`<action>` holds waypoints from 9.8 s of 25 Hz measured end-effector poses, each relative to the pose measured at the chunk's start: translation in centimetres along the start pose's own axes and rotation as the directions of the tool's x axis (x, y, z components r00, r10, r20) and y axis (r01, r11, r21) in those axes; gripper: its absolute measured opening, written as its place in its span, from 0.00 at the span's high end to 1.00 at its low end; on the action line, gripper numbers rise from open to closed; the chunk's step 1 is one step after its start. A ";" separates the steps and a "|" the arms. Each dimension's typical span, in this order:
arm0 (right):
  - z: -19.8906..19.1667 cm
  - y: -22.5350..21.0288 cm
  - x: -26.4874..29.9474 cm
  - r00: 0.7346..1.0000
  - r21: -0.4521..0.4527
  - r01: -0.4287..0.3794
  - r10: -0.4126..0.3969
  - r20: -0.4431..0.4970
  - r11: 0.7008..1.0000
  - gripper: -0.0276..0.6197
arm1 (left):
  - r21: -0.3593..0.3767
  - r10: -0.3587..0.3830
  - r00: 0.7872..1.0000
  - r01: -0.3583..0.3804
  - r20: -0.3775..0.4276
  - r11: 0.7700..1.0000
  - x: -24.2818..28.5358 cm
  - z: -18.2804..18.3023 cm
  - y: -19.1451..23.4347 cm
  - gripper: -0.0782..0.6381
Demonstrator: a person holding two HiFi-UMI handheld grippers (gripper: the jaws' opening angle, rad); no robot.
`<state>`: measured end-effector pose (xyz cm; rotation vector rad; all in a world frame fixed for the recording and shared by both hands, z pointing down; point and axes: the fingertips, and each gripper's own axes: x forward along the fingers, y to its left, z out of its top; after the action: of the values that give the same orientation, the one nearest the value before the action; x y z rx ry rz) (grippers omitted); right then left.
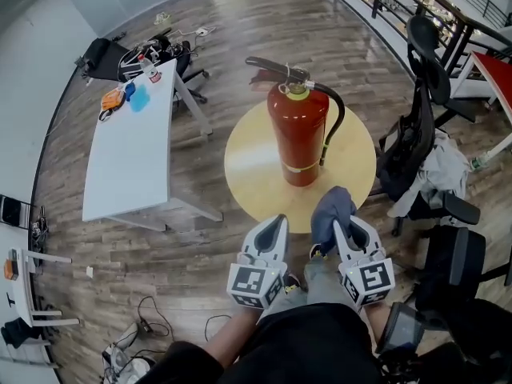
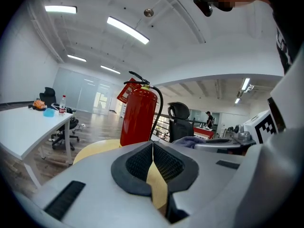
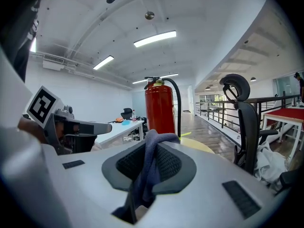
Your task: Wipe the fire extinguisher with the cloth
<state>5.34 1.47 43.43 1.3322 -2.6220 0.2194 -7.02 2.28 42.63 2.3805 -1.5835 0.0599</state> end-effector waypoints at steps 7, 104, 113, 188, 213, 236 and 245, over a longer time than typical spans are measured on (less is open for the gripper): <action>2.3 -5.8 5.2 0.997 0.035 -0.062 0.060 0.057 0.997 0.87 | 0.008 0.035 0.999 -0.035 0.020 0.999 6.1 2.9 2.5 0.86; 17.3 -5.3 13.4 0.908 -0.234 -0.259 0.319 0.272 0.937 0.87 | 0.080 -0.144 0.989 0.140 0.043 0.987 10.0 6.8 8.9 0.86; -1.7 -8.2 19.0 0.965 -0.095 -0.257 0.251 -0.072 0.962 0.87 | 0.062 -0.087 0.996 0.087 -0.004 0.994 10.0 4.6 9.4 0.86; 1.2 3.9 18.2 0.904 -0.623 -0.412 0.386 -0.186 0.665 0.88 | 0.038 -0.040 0.997 0.038 0.059 0.999 5.1 5.5 12.4 0.86; -6.9 4.6 21.1 0.923 -0.805 -0.363 0.301 -0.241 0.469 0.88 | 0.036 0.022 0.999 -0.024 0.042 0.999 4.3 4.9 14.0 0.86; -5.2 4.6 21.5 0.977 -0.906 -0.211 0.083 -0.194 0.368 0.88 | 0.003 0.023 0.999 -0.023 0.028 1.000 2.5 3.8 16.3 0.86; 12.6 6.0 17.8 0.995 -0.908 0.096 -0.009 0.101 0.407 0.88 | 0.016 -0.155 0.986 0.154 0.060 0.988 3.1 6.7 15.9 0.86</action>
<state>-11.11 -11.72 35.11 0.9464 -2.0566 -1.1726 -20.99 -7.96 40.06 2.5280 -1.4220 -0.0350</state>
